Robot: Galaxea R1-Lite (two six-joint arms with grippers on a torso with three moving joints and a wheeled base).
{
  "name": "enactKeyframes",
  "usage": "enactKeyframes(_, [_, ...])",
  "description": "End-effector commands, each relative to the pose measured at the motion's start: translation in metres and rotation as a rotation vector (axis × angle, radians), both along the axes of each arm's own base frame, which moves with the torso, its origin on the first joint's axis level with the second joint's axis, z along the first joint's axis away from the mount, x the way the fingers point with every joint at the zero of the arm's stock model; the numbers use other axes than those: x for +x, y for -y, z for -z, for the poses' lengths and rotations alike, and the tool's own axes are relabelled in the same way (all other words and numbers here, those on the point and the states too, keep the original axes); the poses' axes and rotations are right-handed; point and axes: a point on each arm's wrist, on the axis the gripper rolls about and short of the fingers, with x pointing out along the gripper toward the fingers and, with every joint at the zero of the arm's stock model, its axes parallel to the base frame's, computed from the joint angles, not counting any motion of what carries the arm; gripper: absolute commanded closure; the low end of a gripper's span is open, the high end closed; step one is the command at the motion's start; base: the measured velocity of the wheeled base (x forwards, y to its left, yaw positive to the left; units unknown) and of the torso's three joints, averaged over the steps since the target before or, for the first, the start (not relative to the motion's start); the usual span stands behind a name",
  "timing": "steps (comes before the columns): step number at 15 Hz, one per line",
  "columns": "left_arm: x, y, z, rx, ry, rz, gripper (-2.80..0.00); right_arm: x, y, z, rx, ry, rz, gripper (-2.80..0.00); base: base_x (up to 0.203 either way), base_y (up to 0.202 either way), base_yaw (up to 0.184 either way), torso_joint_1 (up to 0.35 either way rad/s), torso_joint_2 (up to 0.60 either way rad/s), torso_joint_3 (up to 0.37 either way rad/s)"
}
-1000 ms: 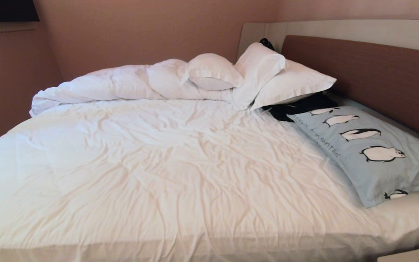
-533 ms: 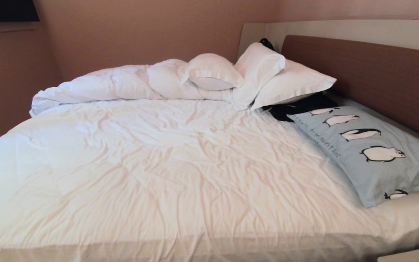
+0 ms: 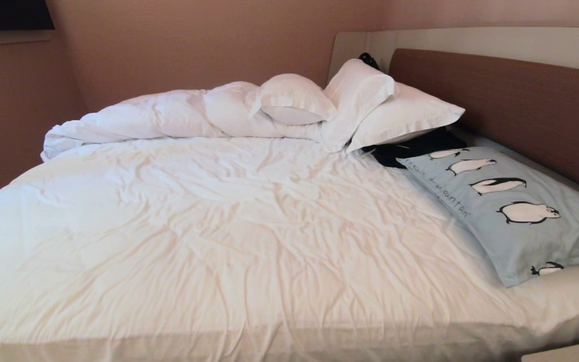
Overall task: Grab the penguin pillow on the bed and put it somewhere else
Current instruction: Pick up the pillow
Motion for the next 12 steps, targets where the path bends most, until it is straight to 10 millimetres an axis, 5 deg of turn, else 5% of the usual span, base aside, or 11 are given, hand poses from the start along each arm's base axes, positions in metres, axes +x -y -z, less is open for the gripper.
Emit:
enactKeyframes(1, [0.0002,0.0000,0.0008,-0.001,-0.002,-0.001,0.00,0.0000,0.0000,0.0000,0.000,0.000,-0.001,0.00,0.000,0.000,0.000,0.000,0.00,0.000])
enactKeyframes(12, [0.0002,0.0000,0.0008,-0.001,-0.002,-0.001,0.00,0.0001,0.0000,-0.0001,-0.017,0.001,-0.001,0.00,0.000,0.000,0.000,0.000,0.00,0.000])
